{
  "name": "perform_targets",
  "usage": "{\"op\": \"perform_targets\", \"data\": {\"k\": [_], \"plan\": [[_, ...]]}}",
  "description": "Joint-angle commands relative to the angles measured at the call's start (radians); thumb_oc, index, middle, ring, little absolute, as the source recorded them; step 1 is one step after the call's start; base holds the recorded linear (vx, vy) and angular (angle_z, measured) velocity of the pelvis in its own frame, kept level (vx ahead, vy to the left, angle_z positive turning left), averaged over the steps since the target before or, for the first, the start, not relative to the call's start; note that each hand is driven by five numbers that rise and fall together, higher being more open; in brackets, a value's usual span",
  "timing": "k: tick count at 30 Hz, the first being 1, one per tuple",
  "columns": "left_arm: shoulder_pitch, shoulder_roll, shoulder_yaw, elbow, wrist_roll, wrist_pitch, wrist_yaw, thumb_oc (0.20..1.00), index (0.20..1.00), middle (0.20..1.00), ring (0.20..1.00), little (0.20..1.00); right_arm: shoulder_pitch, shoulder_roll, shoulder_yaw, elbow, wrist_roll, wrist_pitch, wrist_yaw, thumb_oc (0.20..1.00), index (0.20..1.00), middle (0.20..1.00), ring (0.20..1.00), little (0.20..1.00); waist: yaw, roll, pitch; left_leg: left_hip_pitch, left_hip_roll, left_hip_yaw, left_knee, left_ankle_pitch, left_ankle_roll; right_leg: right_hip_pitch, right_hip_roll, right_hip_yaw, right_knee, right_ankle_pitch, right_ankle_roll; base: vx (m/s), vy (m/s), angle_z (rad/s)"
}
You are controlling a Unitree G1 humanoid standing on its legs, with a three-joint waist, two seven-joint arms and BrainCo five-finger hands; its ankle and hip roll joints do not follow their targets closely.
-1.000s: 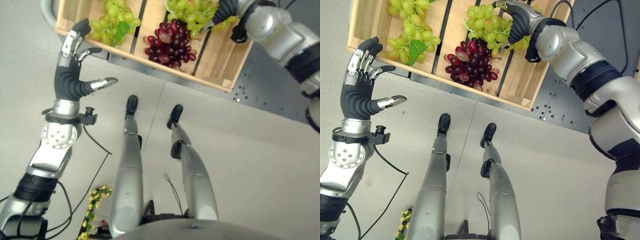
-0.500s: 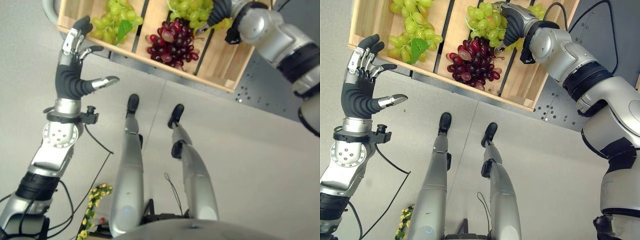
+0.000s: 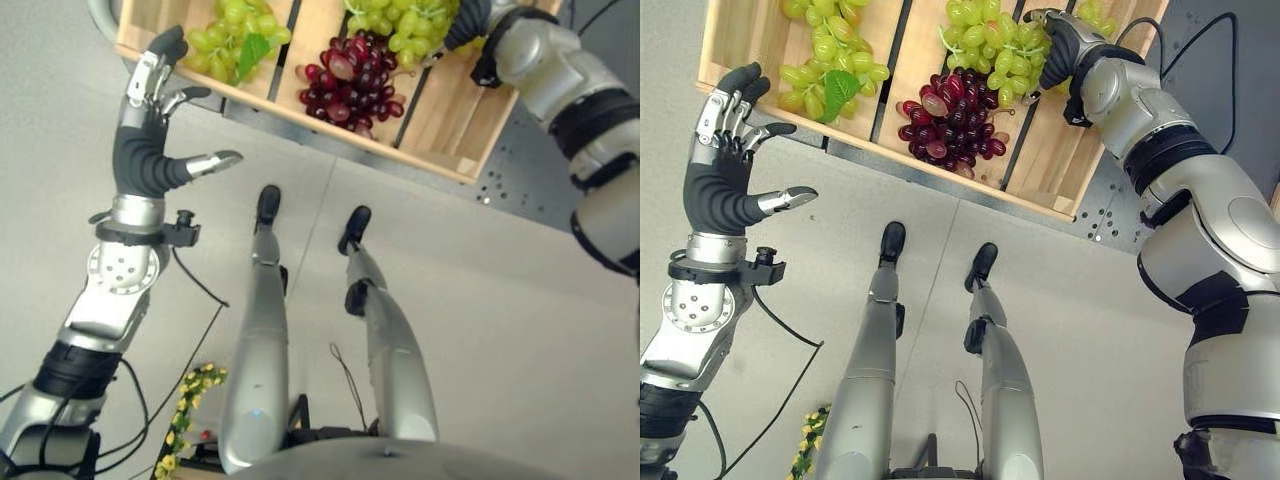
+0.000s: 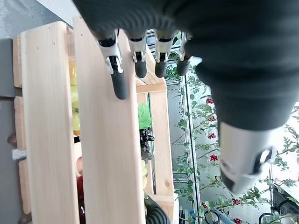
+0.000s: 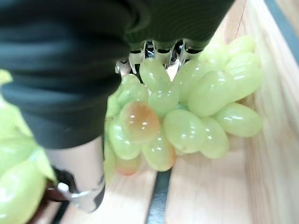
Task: Pick up the fruits from the basket on one side to the basket on the other side
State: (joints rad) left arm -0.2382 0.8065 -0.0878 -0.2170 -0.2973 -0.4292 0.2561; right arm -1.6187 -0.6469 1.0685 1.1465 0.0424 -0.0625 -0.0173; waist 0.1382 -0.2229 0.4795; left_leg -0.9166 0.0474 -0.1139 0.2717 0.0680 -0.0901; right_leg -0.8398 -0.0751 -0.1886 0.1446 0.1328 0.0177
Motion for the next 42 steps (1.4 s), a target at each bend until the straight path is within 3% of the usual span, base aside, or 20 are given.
{"op": "perform_targets", "data": {"k": [1, 19, 20, 42], "plan": [[0.138, -0.025, -0.038, 0.057, -0.031, 0.097, 0.008, 1.0, 1.0, 1.0, 1.0, 1.0, -0.093, -0.041, 0.045, 0.141, -0.058, 0.065, -0.025, 1.0, 1.0, 1.0, 1.0, 1.0, -0.016, 0.023, 0.041, 0.054, -0.056, 0.024, -0.036, -0.042, 0.051, 0.005, -0.019, 0.027, 0.12, -0.106, 0.107, 0.0, 0.0, 0.0], [0.128, -0.035, -0.046, 0.063, -0.025, 0.107, 0.014, 1.0, 1.0, 1.0, 1.0, 1.0, -0.082, -0.007, 0.048, 0.109, -0.075, 0.062, -0.029, 1.0, 1.0, 1.0, 1.0, 1.0, -0.018, 0.021, 0.041, 0.045, -0.059, 0.02, -0.034, -0.04, 0.053, -0.01, -0.021, 0.027, 0.129, -0.109, 0.105, 0.0, 0.0, 0.0], [0.13, -0.032, -0.044, 0.062, -0.023, 0.107, 0.013, 1.0, 1.0, 1.0, 1.0, 1.0, -0.078, -0.003, 0.053, 0.096, -0.07, 0.065, -0.017, 0.213, 0.213, 0.213, 0.213, 0.213, -0.018, 0.021, 0.041, 0.042, -0.06, 0.018, -0.031, -0.041, 0.053, -0.012, -0.02, 0.027, 0.132, -0.109, 0.105, 0.0, 0.0, 0.0], [0.122, -0.033, -0.037, 0.05, -0.028, 0.115, 0.01, 1.0, 1.0, 1.0, 1.0, 1.0, -0.078, 0.058, 0.081, 0.069, -0.074, 0.07, 0.013, 0.2, 0.2, 0.2, 0.2, 0.2, -0.008, 0.016, 0.041, 0.031, -0.061, 0.012, -0.03, -0.036, 0.053, -0.017, -0.02, 0.015, 0.133, -0.109, 0.103, 0.0, 0.0, 0.0]]}}
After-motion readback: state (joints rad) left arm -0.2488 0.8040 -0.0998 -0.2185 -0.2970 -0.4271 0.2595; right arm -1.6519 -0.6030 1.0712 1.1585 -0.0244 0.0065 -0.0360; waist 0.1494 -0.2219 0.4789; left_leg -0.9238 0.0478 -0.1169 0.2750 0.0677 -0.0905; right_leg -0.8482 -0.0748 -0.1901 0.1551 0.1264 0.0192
